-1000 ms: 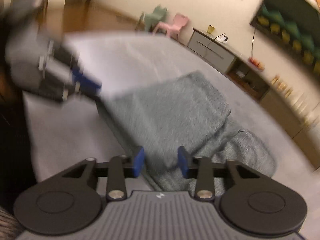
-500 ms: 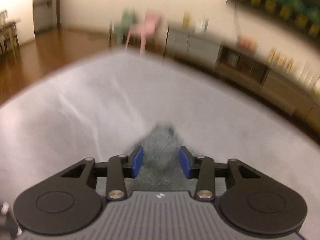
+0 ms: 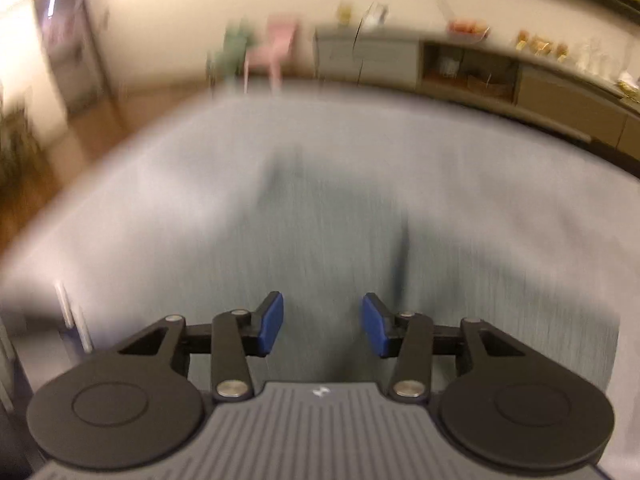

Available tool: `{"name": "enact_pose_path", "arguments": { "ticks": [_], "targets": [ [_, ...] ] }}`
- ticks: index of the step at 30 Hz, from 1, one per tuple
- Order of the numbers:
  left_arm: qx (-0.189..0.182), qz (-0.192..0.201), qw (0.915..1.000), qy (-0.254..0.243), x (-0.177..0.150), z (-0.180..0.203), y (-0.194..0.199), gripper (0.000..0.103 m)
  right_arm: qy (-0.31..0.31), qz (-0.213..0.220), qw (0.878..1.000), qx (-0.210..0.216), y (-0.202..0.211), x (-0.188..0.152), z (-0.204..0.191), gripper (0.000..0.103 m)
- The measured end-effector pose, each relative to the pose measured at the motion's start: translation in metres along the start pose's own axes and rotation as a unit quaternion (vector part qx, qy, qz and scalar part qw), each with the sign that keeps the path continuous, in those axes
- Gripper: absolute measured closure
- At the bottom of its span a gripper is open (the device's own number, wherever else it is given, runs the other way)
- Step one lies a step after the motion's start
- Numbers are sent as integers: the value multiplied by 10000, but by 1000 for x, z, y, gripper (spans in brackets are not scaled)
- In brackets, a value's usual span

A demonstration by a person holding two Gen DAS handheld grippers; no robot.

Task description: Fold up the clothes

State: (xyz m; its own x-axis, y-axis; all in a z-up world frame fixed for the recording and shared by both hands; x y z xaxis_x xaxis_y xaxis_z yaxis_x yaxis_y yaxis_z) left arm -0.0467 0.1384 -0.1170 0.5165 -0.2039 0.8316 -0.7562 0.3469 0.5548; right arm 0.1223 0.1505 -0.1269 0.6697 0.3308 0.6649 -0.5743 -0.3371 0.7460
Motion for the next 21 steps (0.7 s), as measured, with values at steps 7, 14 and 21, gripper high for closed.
{"name": "enact_pose_path", "arguments": {
  "ticks": [7,14,21],
  "targets": [
    [74,6,9997,216,24,14,21,70,-1846,1192,9750,-330,120,-64,105,20],
    [-650,-162,9976,164,98,79,-7,35,-2140,797,9734,-186,116,-133,119,68],
    [-841,-1351,9870,-227,136,151,-96,34,-1088,1345,9848,-184,132,-126,76,103]
  ]
}}
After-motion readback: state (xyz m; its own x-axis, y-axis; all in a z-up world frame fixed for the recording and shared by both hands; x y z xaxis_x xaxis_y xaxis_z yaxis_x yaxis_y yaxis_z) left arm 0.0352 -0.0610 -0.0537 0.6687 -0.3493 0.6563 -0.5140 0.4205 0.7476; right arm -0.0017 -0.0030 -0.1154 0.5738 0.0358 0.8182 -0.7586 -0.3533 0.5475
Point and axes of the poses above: each gripper's, at about its wrist camera, not at the fingertips, and y roughly against the way its jaws point, z to its right, x to its top, the point moved 1 cm from there along -y, roughly the way its jaws point, and after that the axes turned 2 degrees about z, right-handed, at the moved point
